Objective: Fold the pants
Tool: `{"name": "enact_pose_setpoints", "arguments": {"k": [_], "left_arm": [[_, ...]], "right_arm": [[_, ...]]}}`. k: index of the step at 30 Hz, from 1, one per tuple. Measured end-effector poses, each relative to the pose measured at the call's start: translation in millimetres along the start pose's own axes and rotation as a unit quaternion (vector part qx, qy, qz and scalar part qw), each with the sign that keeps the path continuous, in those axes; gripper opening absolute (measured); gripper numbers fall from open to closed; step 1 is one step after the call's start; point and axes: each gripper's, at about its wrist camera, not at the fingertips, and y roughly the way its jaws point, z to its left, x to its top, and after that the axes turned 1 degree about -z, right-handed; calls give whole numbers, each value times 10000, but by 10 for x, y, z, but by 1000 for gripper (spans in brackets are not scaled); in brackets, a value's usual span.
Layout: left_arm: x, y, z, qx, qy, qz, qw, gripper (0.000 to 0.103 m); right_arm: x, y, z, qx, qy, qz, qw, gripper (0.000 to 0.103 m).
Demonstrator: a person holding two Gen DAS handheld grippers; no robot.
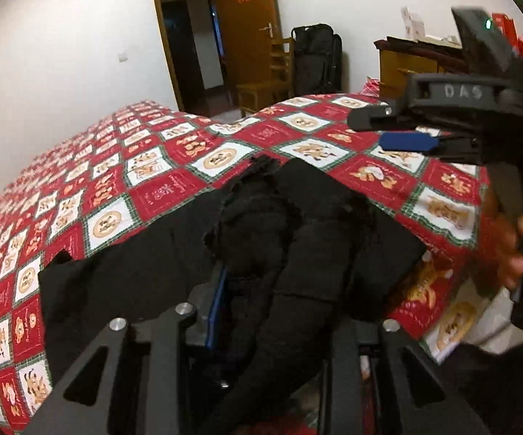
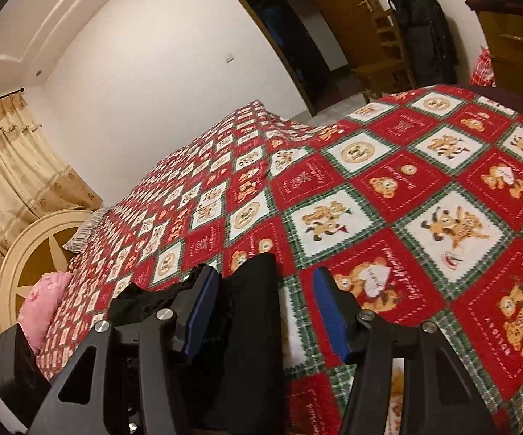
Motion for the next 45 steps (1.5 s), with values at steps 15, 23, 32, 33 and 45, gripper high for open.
{"name": "enact_pose_setpoints", "arguments": {"k": [15,23,32,33,45], "left_arm": [[-241,-544,1491,884,-2245,-400,9696,95],[-533,-245,1799,1296,-3102,359,9411,92],[-601,-294,1894,1316,-3295,379,9342,92],[-600,-295,1886,1310,-3273,385,9350,92],[-454,-335,1855,1556,-2994,249,9410,93]], "right_arm": [[-260,295,366,888,2,948,9915,59],[-773,572,763,-37,-1564,1442,9771,61],[-930,717,961,124,-2118,1520,9653,40],[-929,710,961,129,-2141,1494,9652,35],[-448,262,1142,118,-2843,938,9540,21]]}}
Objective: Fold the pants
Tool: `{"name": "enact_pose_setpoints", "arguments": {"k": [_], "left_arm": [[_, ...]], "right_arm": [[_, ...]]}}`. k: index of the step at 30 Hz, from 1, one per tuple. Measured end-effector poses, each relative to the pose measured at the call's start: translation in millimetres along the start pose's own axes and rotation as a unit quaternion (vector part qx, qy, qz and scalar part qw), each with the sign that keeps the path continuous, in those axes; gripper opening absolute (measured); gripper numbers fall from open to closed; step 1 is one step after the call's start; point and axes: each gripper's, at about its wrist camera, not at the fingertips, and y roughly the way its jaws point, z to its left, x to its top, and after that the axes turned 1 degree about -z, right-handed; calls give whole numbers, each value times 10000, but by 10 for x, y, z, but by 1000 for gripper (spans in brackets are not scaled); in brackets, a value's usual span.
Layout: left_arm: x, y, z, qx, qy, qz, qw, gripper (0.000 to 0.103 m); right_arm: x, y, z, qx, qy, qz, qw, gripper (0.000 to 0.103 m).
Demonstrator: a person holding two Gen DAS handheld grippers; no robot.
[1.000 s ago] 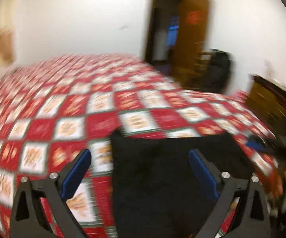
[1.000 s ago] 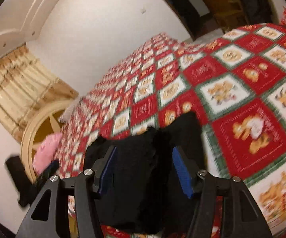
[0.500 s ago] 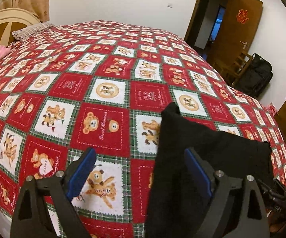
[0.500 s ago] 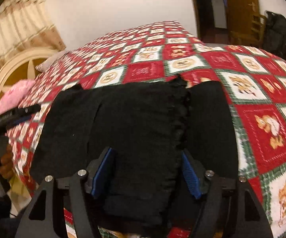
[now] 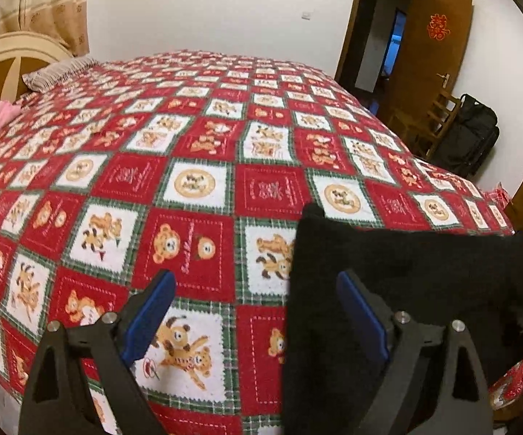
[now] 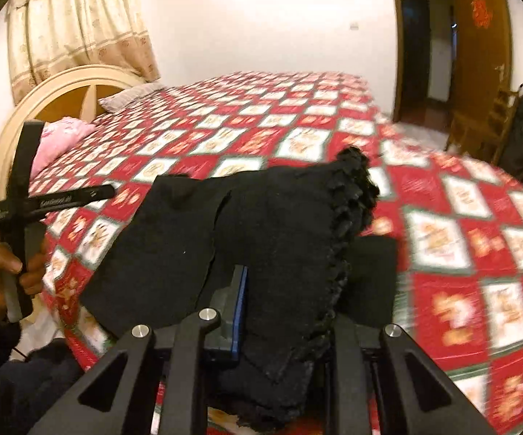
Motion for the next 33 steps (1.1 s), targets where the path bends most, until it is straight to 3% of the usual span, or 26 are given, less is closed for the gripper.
{"name": "enact_pose_setpoints", "arguments": {"k": [2,6,10,14,16,20,22,25,27,29,33], "left_arm": [[16,44,-41,23,82,18,10000,93],[62,198,-192,82,309,97,9994,93],[188,373,-395,184,568,93,9982,93],[275,596,-552,290,736,185,9967,93],[263,726,-564,361,757,341,9959,93],[224,809,-535,413,691,459,9957,93],[237,823,-564,502,709,429,9953,93],[275,819,-609,610,644,361,9954,93],[303,823,-615,625,562,341,9959,93],[318,863,-619,716,551,354,9953,93],[324,1083,-581,716,392,608,9948,97]], "right_arm": [[-23,-33,-201,-99,105,71,9999,21],[-261,309,-446,95,346,666,9971,22],[-270,300,-486,221,376,575,9974,23],[-281,226,-539,245,358,605,9972,32],[-248,81,-610,176,469,490,9975,38],[-70,-270,-822,-238,804,-313,9960,38],[94,-270,-828,-186,694,-550,9959,38],[315,34,-680,-129,243,-369,9989,25],[353,317,-636,-121,103,-34,9999,23],[333,593,-687,-336,186,375,9986,23],[291,675,-869,-253,601,408,9970,23]]}}
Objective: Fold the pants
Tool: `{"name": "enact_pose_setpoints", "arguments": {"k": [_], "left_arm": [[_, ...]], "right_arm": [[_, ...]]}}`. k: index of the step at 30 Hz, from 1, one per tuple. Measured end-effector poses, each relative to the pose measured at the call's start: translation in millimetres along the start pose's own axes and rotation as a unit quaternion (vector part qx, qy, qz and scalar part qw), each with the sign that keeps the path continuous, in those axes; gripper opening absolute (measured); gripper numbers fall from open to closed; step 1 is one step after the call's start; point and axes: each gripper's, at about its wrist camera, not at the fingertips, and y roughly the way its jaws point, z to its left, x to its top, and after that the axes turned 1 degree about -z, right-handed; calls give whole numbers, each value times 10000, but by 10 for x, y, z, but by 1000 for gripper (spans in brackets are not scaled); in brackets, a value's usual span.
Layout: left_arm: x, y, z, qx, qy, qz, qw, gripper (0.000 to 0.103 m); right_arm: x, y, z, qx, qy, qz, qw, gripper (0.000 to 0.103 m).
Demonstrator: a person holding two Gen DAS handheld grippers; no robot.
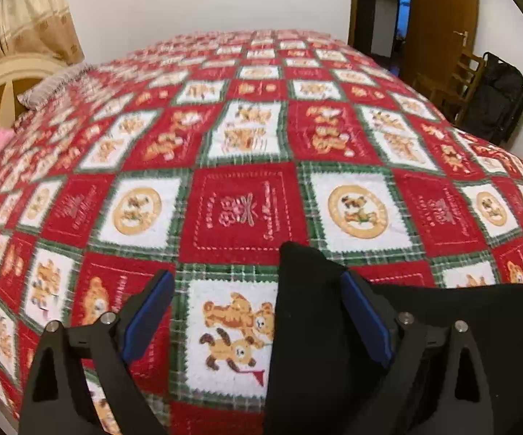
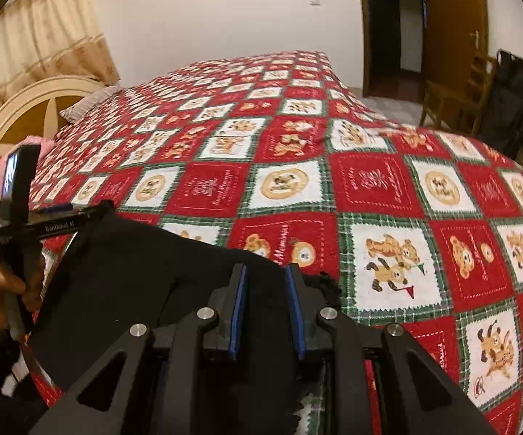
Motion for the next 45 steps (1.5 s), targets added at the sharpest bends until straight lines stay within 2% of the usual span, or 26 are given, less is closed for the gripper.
{"name": "enact_pose_setpoints", "arguments": {"k": [5,8,9,10,11,12,13,16,19,22,25,29,31,35,38,42,44,45], "left_arm": [[38,133,17,-203,-141,281,9993,98],[62,-78,196,-504,-364,116,9980,98],[58,-206,295,-502,-432,-25,9978,97],[52,-282,357,-488,-451,-110,9977,97],[33,-390,440,-487,-462,-223,9975,97],[-10,-506,519,-477,-463,-344,9972,97],[-59,-587,562,-459,-464,-421,9970,98],[-229,-705,579,-599,-324,-444,9967,98],[-436,-679,492,-997,-313,-279,9941,98],[-583,-555,321,-1050,-154,-18,9944,98],[-649,-488,167,-1083,24,93,9941,98],[-717,-415,70,-1113,63,318,9933,98],[-736,-415,29,-1032,76,298,9942,99],[-754,-430,-1,-954,126,317,9949,99],[-771,-435,-2,-930,97,337,9950,99],[-775,-447,-50,-810,155,336,9960,98],[-773,-453,-66,-808,180,339,9960,94],[-771,-464,-80,-872,196,348,9954,88]], "right_arm": [[-5,-3,-64,100,259,-86,9996,23],[-69,-252,-63,296,501,-492,9971,24],[-114,-373,-76,432,638,-687,9947,28],[-167,-485,-92,513,750,-837,9923,42],[-220,-579,-106,531,829,-946,9906,50],[-302,-696,-131,498,934,-1079,9885,67],[-383,-790,-165,479,1046,-1185,9863,72],[-560,-898,-277,635,1402,-1160,9813,72],[-732,-837,-348,680,1749,-901,9781,72],[-835,-736,-300,720,1847,-698,9777,72],[-876,-648,-166,623,1593,-550,9837,72],[-900,-566,-16,217,1256,-509,9905,72],[-908,-527,60,284,1131,-467,9921,72],[-899,-465,297,14,493,-359,9981,72],[-885,-423,356,-142,244,-301,9991,71],[-871,-419,352,-317,171,-255,9990,58],[-864,-402,433,-550,-77,-207,9982,53],[-865,-397,492,-680,-234,-207,9972,51]]}}
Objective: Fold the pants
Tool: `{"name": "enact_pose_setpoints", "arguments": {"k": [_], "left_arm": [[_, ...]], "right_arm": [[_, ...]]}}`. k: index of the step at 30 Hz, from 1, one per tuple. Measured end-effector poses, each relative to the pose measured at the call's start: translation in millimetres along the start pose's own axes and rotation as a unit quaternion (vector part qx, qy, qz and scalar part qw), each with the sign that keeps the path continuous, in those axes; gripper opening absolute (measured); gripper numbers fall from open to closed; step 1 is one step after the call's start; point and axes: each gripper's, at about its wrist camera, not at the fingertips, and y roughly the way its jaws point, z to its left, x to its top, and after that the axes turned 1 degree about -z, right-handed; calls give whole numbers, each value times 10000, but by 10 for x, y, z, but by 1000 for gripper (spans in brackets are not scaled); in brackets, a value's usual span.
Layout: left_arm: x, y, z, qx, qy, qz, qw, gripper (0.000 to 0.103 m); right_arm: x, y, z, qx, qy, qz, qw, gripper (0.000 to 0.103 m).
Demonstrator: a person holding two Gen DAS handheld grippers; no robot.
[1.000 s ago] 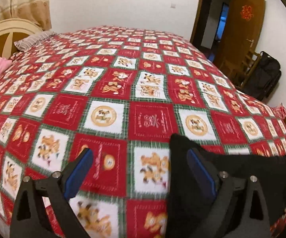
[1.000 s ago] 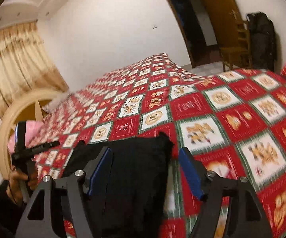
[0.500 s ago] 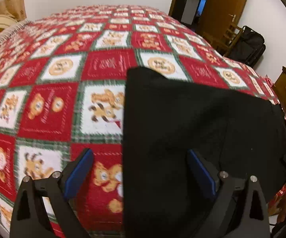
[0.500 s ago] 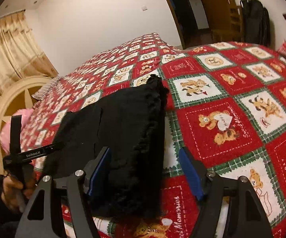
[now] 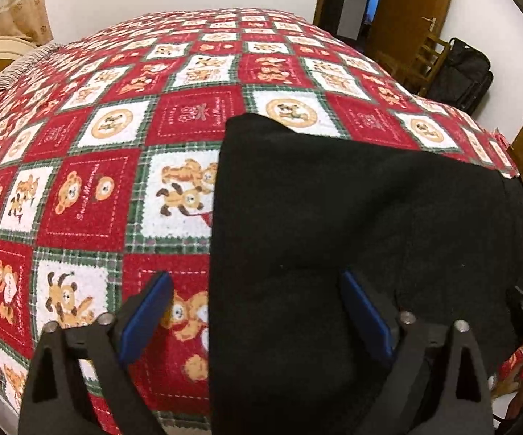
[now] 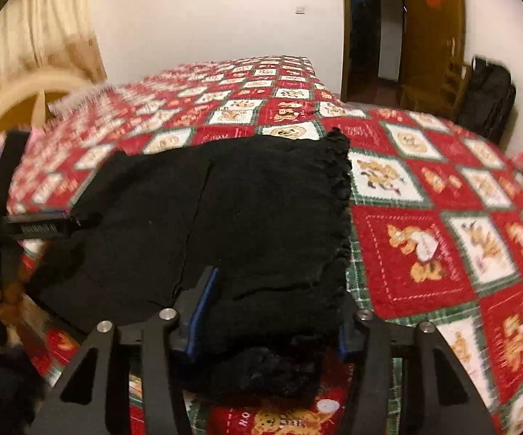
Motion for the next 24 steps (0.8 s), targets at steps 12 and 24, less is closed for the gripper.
{"name": "enact_pose_setpoints", "arguments": {"k": [12,24], "left_arm": [[-2,-62,-129,-163,65,-52,9998,54],[92,-236,-34,-549,-239,-191,9980,16]], "right_arm": [[27,-16,-32,158,111,-76,9998,48],[340,-225,201,358,-476,-110,9982,25]]}}
